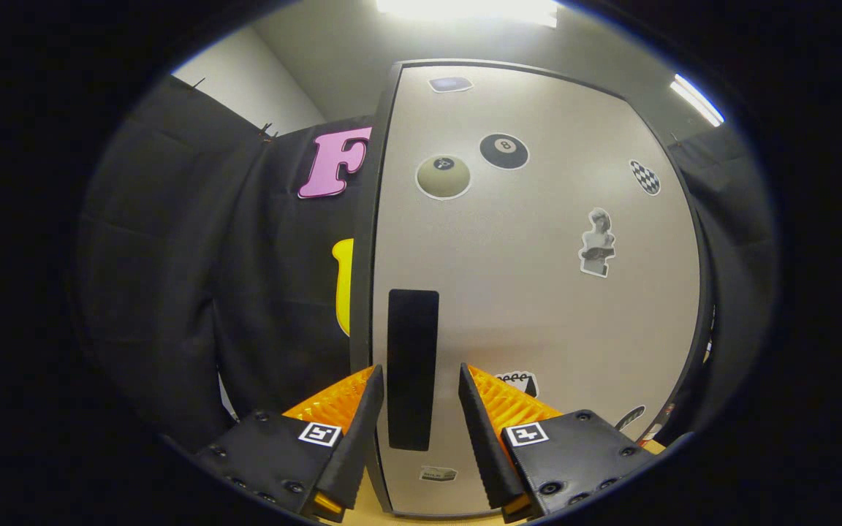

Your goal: Open the shoe cabinet door, grab the shoes and put them into the shoe cabinet, then close the shoe cabinet door.

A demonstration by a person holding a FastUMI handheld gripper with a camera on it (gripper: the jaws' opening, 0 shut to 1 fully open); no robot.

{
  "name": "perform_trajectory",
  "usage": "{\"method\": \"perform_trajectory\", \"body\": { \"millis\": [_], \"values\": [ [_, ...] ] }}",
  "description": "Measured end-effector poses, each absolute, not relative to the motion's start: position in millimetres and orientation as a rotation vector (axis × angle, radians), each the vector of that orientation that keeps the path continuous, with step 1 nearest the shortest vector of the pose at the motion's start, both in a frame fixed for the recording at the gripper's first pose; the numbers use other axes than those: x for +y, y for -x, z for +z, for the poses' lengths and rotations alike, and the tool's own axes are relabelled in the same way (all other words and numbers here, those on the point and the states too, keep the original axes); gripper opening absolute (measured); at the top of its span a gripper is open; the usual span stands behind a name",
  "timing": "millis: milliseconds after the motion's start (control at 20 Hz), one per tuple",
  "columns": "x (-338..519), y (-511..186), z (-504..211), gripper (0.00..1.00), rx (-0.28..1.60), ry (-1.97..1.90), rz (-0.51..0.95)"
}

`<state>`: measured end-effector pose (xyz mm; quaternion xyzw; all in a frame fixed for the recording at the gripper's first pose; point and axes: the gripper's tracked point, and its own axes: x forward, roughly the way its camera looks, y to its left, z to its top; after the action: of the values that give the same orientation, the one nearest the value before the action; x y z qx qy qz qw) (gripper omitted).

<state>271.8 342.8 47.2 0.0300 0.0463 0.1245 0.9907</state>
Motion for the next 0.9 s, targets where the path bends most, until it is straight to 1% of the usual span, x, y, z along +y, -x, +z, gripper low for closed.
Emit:
{"method": "perform_trajectory", "body": {
  "millis": [50,150,300,350,400,450,700,900],
  "values": [
    [345,-273,47,0.67,0.102,-0.073,0.266],
    [353,-276,45,0.55,0.131,-0.111,0.29],
    [353,-276,45,0.36,0.133,-0.104,0.274],
    [352,-276,44,0.35,0.131,-0.096,0.277],
    [352,-275,45,0.25,0.139,-0.098,0.282],
    [352,-274,43,0.17,0.15,-0.1,0.292],
    [351,-265,48,0.11,0.168,-0.108,0.363],
    [337,-219,61,0.11,0.156,-0.103,0.46]
  ]
}}
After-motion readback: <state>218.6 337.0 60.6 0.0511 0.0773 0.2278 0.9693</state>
